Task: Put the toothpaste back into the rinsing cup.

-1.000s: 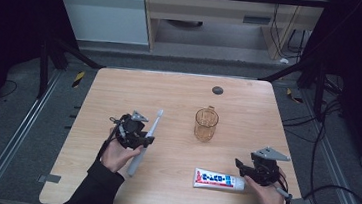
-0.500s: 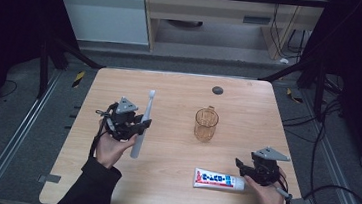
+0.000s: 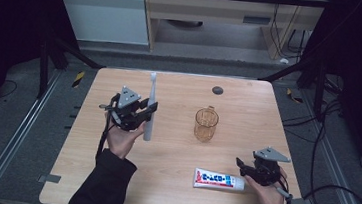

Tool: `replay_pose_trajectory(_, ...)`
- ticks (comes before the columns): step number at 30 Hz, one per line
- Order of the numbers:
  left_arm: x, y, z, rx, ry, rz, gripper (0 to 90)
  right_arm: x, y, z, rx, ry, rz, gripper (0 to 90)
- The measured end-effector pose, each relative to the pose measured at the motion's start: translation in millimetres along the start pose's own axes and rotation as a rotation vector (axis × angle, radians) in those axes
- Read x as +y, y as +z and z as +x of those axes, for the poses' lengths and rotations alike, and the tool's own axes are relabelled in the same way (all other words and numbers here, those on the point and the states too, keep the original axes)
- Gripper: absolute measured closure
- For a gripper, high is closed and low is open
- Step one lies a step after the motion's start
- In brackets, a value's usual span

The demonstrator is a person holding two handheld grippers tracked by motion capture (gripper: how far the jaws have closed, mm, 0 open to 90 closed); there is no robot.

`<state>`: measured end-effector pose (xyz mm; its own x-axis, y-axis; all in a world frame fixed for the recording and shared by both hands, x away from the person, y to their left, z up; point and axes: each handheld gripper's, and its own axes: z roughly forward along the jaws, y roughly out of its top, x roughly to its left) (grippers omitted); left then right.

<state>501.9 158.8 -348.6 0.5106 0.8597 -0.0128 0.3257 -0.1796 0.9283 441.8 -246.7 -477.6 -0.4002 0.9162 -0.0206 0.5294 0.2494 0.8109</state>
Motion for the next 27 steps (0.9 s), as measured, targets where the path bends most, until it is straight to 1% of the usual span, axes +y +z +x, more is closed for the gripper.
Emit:
replay_pose_trajectory(2, 4.0, 4.2, -2.1, 0.012, 0.004, -0.027, 67.4, -0.3, 0.2, -0.3, -0.002, 0.000, -0.002, 30.2)
replay_pose_trajectory(3, 5.7, 5.9, -2.6, 0.012, 0.000, -0.034, 67.4, -0.3, 0.3, -0.5, -0.003, -0.001, -0.003, 30.0)
replay_pose_trajectory(5, 9.9, 9.5, -4.7, 0.018, -0.004, -0.062, 67.4, -0.6, 0.3, -0.8, -0.004, 0.000, -0.006, 29.4)
replay_pose_trajectory(6, 12.5, 11.8, -6.3, 0.030, 0.000, -0.086, 67.3, -0.7, 0.2, -0.8, -0.005, 0.002, -0.005, 29.2)
replay_pose_trajectory(9, 16.1, 17.7, -10.2, 0.026, -0.018, -0.126, 67.4, -1.0, 0.1, -1.7, -0.007, 0.004, -0.007, 28.7)
replay_pose_trajectory(10, 16.6, 18.8, -10.5, 0.025, -0.020, -0.128, 67.3, -1.1, 0.0, -1.9, -0.008, 0.004, -0.008, 28.6)
replay_pose_trajectory(12, 19.2, 25.5, -13.4, 0.020, -0.037, -0.146, 67.4, -1.3, 0.2, -2.3, -0.009, 0.005, -0.009, 28.4)
replay_pose_trajectory(17, 23.9, 38.9, -19.0, 0.024, -0.036, -0.166, 67.3, -1.8, 0.3, -3.1, -0.007, 0.008, -0.009, 28.1)
replay_pose_trajectory(24, 30.3, 51.4, -26.8, 0.014, -0.064, -0.213, 67.3, -2.6, 0.2, -5.1, -0.009, 0.017, -0.011, 26.3)
replay_pose_trajectory(27, 35.1, 56.4, -31.5, 0.012, -0.058, -0.217, 67.3, -2.8, 0.2, -5.6, -0.009, 0.020, -0.014, 25.8)
